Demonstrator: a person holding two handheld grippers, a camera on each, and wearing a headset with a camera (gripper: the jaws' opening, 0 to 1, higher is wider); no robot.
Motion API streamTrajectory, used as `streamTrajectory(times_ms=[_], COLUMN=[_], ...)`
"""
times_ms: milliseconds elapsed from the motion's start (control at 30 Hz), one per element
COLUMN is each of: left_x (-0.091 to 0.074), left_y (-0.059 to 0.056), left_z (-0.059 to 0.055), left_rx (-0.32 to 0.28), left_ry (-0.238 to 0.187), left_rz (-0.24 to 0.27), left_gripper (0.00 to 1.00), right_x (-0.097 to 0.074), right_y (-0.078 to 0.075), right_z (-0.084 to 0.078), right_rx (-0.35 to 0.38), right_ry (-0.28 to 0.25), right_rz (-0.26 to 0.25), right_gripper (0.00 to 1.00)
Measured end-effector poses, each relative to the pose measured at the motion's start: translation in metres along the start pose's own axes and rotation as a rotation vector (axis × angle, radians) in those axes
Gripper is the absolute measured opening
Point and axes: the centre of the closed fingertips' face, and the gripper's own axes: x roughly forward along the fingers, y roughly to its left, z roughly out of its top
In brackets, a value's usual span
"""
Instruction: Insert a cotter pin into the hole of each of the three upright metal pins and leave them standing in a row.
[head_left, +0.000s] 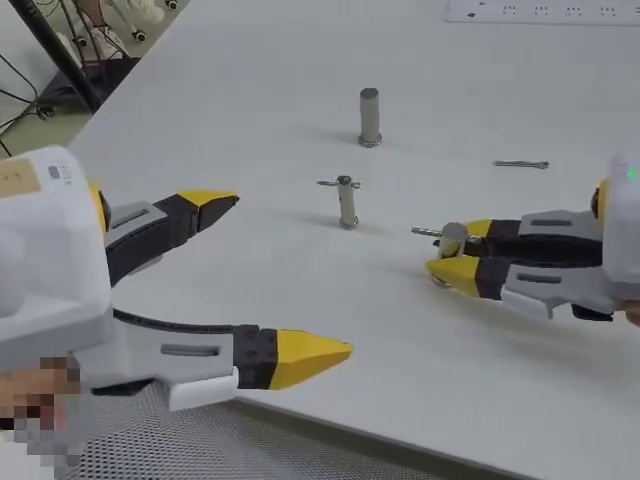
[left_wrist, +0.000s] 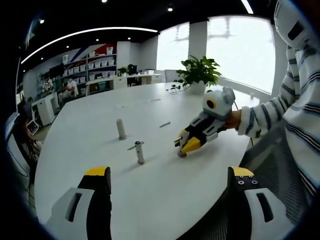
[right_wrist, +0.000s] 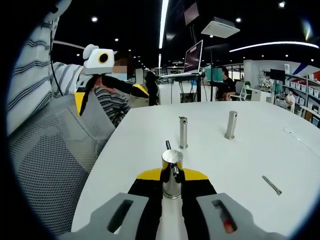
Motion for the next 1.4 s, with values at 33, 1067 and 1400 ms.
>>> streamTrajectory(times_ms=[33, 1067, 1400], left_x=[0.000, 0.009, 0.012], left_y=[0.000, -0.004, -0.006], left_z=[0.000, 0.004, 0.008], left_rx=[0.001, -0.043, -0.059], left_ry=[0.002, 0.009, -0.004], left_rz=[0.002, 0.003, -0.010], left_gripper=[0.96, 0.95, 0.94], right_x=[0.000, 0.001, 0.002], right_y=[-0.002, -0.040, -0.038], right_z=[0.003, 0.003, 0.001], right_rx=[-0.007, -0.039, -0.033], right_ry=[-0.008, -0.004, -0.020], right_rz=[-0.001, -0.023, -0.024], right_gripper=[0.08, 0.08, 0.08])
